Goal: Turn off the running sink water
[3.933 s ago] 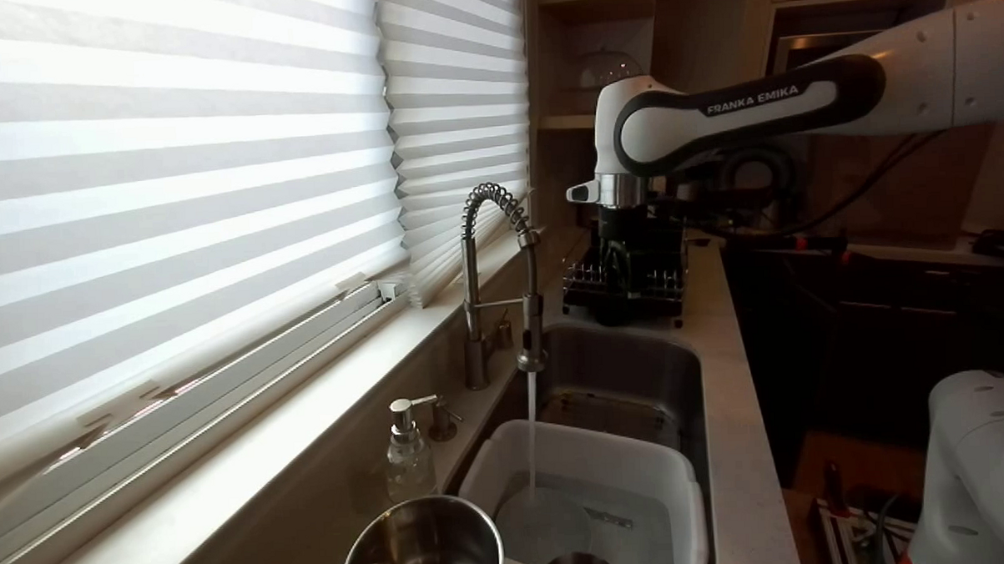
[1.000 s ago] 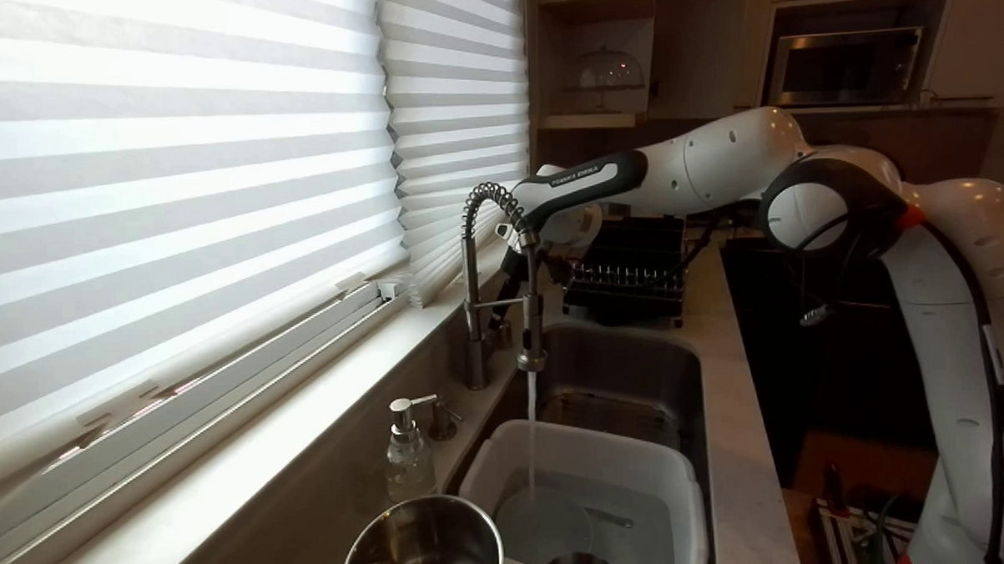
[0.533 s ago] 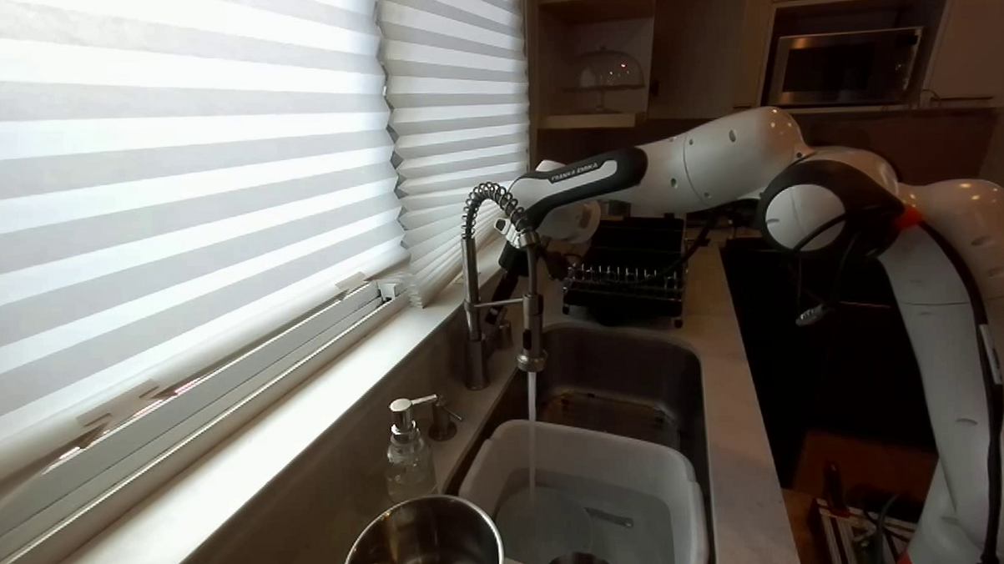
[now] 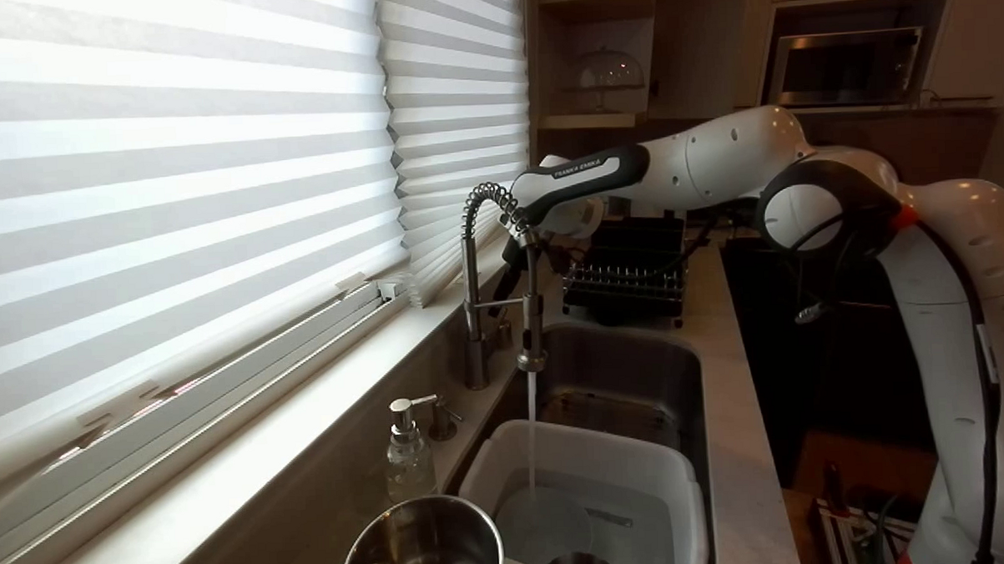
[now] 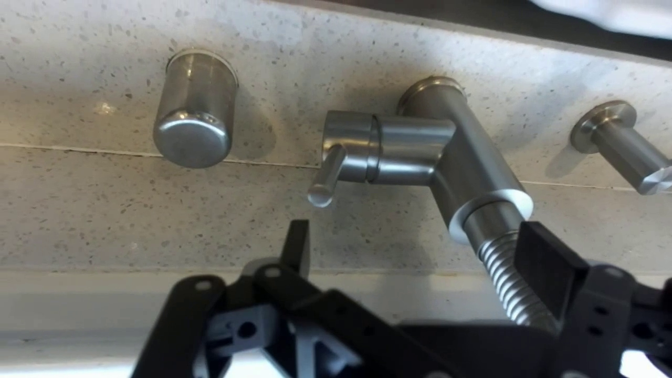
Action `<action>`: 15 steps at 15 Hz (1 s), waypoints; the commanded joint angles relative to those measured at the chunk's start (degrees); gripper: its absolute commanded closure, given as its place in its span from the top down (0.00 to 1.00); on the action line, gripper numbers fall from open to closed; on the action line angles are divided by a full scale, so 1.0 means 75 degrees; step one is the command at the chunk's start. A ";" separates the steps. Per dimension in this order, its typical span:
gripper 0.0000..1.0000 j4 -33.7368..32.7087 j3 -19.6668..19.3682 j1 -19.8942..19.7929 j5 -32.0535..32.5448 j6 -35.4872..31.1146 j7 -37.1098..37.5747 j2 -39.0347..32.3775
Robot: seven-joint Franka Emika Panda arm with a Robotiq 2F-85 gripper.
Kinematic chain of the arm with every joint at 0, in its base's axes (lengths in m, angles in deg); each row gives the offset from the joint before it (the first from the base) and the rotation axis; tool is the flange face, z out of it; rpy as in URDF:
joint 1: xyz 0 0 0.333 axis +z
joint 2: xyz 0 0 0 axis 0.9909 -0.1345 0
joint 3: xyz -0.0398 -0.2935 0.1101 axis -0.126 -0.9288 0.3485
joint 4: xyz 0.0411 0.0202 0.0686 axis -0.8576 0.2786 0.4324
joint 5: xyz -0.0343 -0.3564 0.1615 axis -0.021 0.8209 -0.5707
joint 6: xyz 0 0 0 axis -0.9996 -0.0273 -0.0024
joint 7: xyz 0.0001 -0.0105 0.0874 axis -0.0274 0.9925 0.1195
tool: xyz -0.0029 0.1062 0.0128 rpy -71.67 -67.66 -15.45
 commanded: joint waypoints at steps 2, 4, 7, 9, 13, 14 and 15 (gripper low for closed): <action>1.00 0.0109 0.0016 -0.0014 0.0217 -0.0037 -0.0019 -0.0068; 1.00 0.0138 0.0010 -0.0009 0.0289 0.0007 -0.0005 -0.0084; 1.00 0.0218 0.0021 0.0010 0.0377 0.0081 0.0034 -0.0088; 1.00 0.0278 0.0063 0.0025 0.0356 0.0206 0.0117 -0.0056; 1.00 0.0351 0.0158 0.0048 0.0232 0.0287 0.0123 0.0048; 1.00 0.0387 0.0182 0.0071 0.0223 0.0302 0.0129 0.0086; 1.00 0.0438 0.0210 0.0103 0.0222 0.0335 0.0127 0.0125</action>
